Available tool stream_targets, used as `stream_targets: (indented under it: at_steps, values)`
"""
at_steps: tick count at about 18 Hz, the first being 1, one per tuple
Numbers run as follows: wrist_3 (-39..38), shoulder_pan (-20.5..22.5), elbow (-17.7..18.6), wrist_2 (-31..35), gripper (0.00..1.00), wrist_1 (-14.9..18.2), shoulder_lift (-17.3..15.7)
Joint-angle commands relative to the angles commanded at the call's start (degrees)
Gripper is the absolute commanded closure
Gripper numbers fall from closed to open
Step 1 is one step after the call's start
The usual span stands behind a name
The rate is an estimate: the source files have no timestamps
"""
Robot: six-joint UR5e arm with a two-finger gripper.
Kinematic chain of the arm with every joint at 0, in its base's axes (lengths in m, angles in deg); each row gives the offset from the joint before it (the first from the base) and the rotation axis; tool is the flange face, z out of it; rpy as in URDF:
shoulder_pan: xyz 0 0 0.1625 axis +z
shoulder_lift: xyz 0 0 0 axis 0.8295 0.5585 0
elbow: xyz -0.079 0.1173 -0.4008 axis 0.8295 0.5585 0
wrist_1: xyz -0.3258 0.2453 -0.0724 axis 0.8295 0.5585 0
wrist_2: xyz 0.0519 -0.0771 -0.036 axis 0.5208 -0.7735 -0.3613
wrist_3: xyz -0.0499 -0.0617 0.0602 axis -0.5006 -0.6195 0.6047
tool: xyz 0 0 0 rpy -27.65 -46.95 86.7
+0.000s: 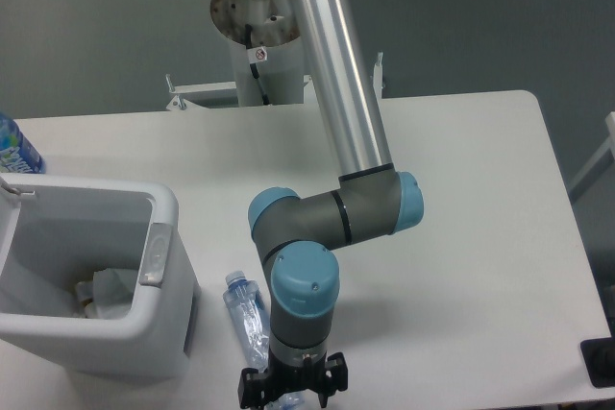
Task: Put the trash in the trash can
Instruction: 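Close the gripper around the bottle's middle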
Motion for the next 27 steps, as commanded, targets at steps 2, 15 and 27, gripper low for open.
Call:
stream_targets:
  at_steps: [2, 15, 27]
  values:
    - [0.0, -0.2, 0.1, 0.1, 0.00, 0.1, 0.1]
    - [-0.1, -1.4, 0.7, 4.3, 0.00, 0.3, 1.8]
    - [0.7, -1.8, 2.1, 4.6, 0.23, 0.4, 0.4]
